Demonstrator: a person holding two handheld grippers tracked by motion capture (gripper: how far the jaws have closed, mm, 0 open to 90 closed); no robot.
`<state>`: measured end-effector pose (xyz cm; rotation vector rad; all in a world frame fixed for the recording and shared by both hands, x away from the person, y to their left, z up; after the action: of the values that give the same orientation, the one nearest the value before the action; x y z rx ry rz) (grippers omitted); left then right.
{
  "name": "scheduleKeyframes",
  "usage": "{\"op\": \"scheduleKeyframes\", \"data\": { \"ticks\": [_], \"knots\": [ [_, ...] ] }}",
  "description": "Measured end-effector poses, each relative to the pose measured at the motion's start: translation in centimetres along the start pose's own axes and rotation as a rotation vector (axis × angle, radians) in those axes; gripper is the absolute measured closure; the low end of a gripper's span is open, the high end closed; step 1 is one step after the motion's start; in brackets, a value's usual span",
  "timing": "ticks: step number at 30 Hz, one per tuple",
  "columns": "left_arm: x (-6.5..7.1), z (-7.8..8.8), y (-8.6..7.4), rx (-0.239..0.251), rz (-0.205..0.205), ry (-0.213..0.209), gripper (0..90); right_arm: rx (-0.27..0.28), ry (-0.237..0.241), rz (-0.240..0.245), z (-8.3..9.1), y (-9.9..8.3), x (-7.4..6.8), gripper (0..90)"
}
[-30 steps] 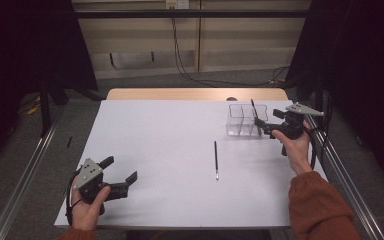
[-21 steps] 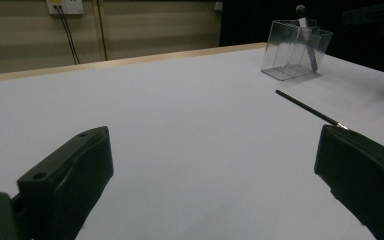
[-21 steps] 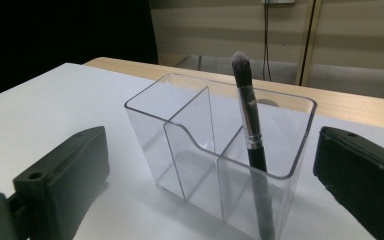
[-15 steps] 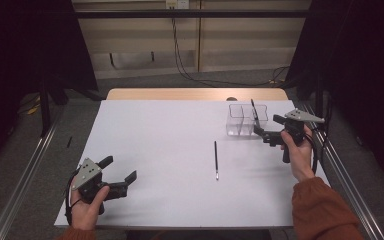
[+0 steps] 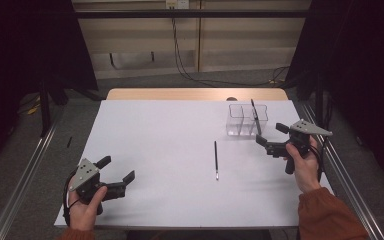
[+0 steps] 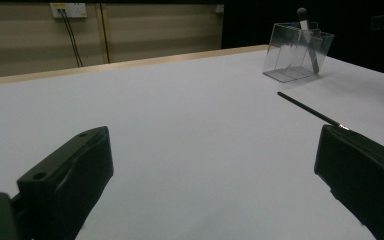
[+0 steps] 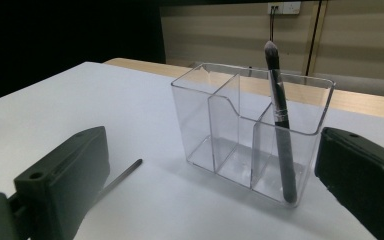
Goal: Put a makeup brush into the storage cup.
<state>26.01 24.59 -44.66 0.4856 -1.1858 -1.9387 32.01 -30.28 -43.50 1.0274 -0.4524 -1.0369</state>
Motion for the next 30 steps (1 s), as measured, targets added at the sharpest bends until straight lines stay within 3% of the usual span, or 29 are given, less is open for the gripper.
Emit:
{"op": "scheduleKeyframes", "data": {
  "ticks": [14,22,30],
  "knots": [
    [0.0,0.1,-0.1,-0.010,-0.015,-0.009,2.2,0.010,0.011,0.019,1.9,-1.6,-1.9,0.6],
    [-0.2,0.4,-0.4,-0.010,-0.007,0.010,2.2,0.009,0.014,0.033,2.8,-2.6,-3.0,0.8],
    [0.1,0.6,-0.4,-0.007,-0.006,0.002,2.2,-0.034,0.002,0.058,3.5,-4.0,-3.5,0.8]
  ]
}}
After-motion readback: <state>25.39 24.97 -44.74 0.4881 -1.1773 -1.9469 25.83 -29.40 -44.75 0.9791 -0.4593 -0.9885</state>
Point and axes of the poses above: each handheld gripper's, and its own axes: z roughly backward along the jaws, y roughly out of its top, x roughly to its right, the point moved 1 cm from there along -z, roughly forward along the jaws, and after that the axes turned 12 degrees about -x, right-handed, at the moved point
